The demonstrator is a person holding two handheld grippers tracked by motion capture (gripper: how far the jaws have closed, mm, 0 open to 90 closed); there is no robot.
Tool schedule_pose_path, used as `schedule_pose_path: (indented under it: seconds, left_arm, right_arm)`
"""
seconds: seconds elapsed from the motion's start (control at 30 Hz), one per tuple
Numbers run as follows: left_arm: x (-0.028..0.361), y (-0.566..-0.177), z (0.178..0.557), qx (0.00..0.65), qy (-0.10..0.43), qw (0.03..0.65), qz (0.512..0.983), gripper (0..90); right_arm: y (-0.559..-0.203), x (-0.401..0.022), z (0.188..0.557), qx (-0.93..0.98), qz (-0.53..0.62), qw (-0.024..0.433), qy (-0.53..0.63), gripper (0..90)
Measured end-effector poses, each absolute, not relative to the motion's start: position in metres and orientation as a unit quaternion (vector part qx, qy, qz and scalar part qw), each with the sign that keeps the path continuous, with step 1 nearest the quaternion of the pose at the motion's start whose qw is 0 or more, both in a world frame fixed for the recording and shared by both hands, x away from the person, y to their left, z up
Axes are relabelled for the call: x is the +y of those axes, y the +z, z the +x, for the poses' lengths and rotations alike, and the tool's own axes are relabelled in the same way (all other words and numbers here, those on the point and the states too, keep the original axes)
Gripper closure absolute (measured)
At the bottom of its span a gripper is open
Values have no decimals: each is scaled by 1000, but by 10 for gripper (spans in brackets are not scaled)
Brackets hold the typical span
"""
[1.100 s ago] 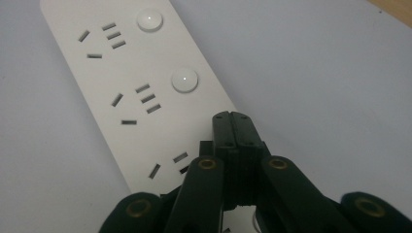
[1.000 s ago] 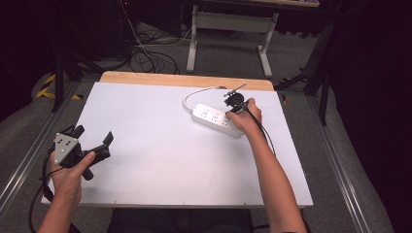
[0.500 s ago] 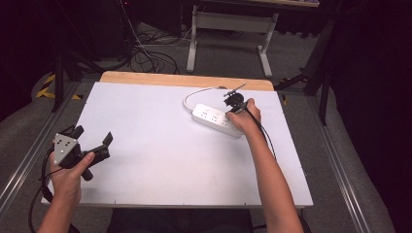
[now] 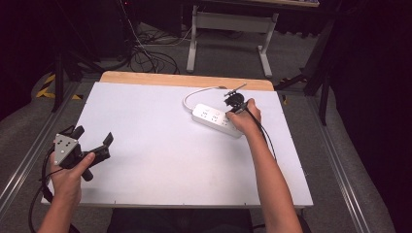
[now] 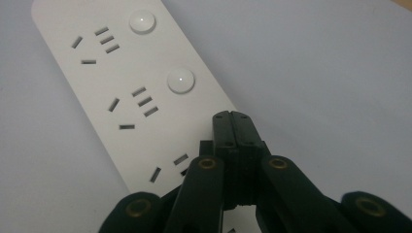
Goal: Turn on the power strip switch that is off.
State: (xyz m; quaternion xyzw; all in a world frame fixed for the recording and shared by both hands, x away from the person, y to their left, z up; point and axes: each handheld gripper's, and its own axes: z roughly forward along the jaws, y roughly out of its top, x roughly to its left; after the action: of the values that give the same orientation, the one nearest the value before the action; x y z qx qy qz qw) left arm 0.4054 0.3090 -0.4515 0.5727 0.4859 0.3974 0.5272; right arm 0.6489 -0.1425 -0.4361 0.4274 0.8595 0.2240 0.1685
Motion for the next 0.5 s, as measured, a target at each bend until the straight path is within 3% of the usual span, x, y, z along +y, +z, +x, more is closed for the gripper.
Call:
schedule_pose_path:
  seconds: [0.5]
  left_arm:
    - [305, -451, 411, 481, 392, 530, 578, 38]
  right_arm:
    - [-437, -145, 649, 851, 441, 163, 235, 900]
